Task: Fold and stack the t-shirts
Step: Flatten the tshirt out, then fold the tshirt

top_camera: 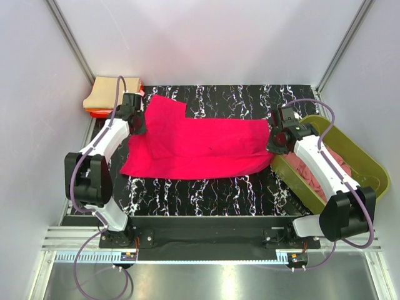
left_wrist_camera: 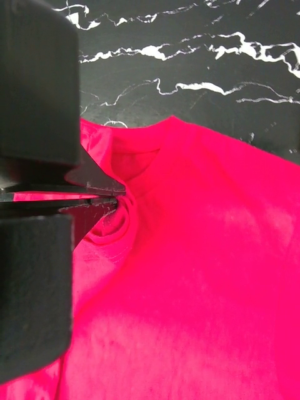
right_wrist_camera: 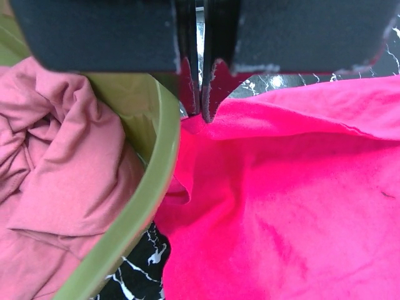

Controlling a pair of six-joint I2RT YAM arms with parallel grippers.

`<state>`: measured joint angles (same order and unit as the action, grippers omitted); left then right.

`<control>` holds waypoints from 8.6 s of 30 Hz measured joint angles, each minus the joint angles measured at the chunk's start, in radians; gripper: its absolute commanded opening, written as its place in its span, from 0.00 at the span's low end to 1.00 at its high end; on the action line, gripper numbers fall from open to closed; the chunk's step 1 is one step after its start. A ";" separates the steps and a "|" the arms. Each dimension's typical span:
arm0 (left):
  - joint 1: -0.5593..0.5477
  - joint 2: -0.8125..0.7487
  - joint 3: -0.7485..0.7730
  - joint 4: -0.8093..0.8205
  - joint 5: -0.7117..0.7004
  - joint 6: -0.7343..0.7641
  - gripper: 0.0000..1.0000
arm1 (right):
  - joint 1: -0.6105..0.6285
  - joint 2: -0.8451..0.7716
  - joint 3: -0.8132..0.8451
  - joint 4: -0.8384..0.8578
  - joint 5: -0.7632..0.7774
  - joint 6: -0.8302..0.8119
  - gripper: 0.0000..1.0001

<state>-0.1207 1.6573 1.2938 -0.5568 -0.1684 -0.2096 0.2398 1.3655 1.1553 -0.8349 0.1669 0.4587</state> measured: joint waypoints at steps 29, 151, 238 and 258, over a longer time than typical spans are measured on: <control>0.016 -0.298 0.318 -0.102 -0.027 -0.020 0.00 | -0.018 -0.021 0.234 -0.085 -0.135 0.006 0.00; 0.203 -0.225 -0.316 0.134 -0.280 -0.175 0.00 | -0.006 0.741 0.577 0.042 -0.257 -0.228 0.01; 0.276 0.071 -0.060 0.107 -0.291 -0.094 0.36 | 0.045 0.972 0.948 -0.017 -0.123 -0.407 0.40; -0.033 -0.051 -0.252 0.111 -0.137 -0.275 0.36 | 0.085 0.885 0.791 -0.022 -0.153 -0.281 0.22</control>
<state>-0.1535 1.6058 1.0420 -0.4454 -0.3054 -0.4847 0.3248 2.2501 1.9461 -0.8566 0.0135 0.1776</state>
